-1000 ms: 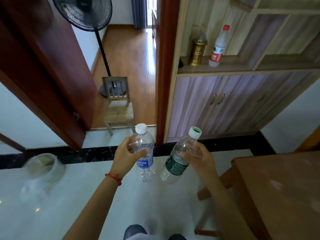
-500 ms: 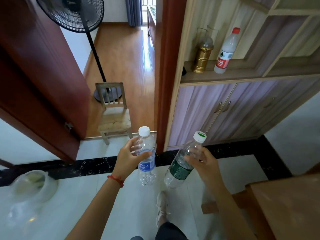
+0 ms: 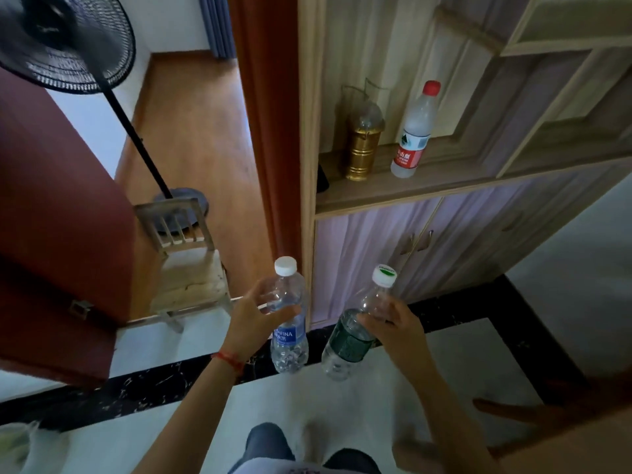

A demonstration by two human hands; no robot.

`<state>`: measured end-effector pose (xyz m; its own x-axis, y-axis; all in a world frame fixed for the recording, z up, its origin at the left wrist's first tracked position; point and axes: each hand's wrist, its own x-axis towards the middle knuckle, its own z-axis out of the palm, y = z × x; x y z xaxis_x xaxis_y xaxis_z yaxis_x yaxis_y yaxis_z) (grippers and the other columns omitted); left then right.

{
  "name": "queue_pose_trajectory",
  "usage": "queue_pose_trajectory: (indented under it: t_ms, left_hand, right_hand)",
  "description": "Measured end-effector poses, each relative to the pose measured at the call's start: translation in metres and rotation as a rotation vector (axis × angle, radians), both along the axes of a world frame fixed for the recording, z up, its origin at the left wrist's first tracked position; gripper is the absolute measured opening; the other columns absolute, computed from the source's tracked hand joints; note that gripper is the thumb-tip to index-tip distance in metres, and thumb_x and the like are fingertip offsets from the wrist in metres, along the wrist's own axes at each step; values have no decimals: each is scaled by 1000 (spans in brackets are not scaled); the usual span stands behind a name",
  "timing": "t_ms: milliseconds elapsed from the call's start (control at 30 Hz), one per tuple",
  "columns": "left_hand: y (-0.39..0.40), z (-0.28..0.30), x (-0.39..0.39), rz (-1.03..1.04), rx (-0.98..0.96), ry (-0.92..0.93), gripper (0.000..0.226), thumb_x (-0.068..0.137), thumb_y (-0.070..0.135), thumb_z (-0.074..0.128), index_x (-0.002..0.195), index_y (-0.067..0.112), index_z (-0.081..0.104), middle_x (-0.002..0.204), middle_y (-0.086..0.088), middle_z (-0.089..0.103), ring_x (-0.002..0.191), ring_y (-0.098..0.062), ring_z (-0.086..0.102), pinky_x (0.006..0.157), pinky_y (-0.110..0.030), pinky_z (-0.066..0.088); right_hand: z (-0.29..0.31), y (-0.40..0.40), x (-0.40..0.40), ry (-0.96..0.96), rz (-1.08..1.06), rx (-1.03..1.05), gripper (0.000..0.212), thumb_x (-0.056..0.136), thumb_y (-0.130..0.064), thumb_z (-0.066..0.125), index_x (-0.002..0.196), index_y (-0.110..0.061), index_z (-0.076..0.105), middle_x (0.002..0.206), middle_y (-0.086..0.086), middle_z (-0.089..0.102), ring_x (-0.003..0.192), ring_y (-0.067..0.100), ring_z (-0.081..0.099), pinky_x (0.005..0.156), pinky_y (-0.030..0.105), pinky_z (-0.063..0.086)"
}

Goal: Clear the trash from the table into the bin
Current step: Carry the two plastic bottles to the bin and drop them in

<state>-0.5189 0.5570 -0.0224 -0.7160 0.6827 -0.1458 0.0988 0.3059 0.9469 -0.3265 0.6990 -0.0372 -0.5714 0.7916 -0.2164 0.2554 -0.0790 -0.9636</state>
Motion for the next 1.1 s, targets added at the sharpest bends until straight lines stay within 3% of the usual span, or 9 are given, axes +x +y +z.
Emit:
queue_pose_trajectory:
  t_ms: [100,200,300,433,600,700,800,933,1100]
  left_hand:
    - [31,-2,-6,-39,-17,11,60,69,7,76,124,10,51,112,-2,60,99,-16,57,66,-5,46]
    - [62,-6,-9,-137,-37,-34,62,69,6,76,125,7,49,117,2,55,104,-13,53,77,-10,44]
    - [95,-9,-8,-259,-39,-78,60,69,5,76,122,10,50,118,1,54,105,-12,51,73,-3,43]
    - [141,-14,-8,-447,-66,-142,56,61,13,82,108,21,53,110,-1,60,104,-18,56,84,-22,48]
    - [194,-13,6,-713,-79,-130,47,64,16,81,101,33,56,97,14,62,88,2,60,65,-5,47]
    - [221,-14,20,-866,-85,-155,50,67,11,79,108,28,56,99,11,63,92,-3,60,67,-8,48]
    - [244,-14,33,-994,-95,-160,47,69,11,77,105,33,56,100,12,64,96,-2,59,73,-10,48]
    - [268,-15,49,-1128,-126,-178,60,50,41,78,105,36,55,105,11,64,98,0,59,80,-19,48]
    - [301,-21,74,-1174,-127,-250,58,55,24,82,107,27,56,106,1,65,101,-14,61,77,-20,53]
  right_hand:
    - [-2,18,-3,-10,-60,9,41,76,-9,73,114,-7,57,105,5,63,89,8,58,61,4,45]
    - [-9,30,-1,-16,-133,-10,38,74,-13,76,109,-14,61,102,3,67,92,13,64,65,10,49]
    - [-15,41,5,-7,-265,-23,36,73,-11,76,104,-21,60,98,0,69,91,17,66,66,16,52]
    - [-7,46,18,-49,-420,27,38,77,-12,73,112,-12,58,99,-2,68,88,7,65,70,16,54]
    - [-6,41,46,-80,-627,41,38,79,-21,71,114,-19,57,102,-4,68,93,9,65,76,20,53]
    - [-8,32,60,-81,-782,28,32,77,-26,72,106,-27,58,101,-6,68,93,8,65,78,23,52]
    - [-6,23,67,-66,-939,19,25,78,-20,71,98,-27,57,97,-8,67,87,4,64,66,11,50]
    - [-6,17,77,-63,-1095,9,23,80,-12,69,99,-17,57,93,-8,65,82,2,63,62,8,48]
    - [-7,29,97,-117,-1182,17,22,78,-20,71,94,-25,56,95,-5,67,86,9,65,67,17,49]
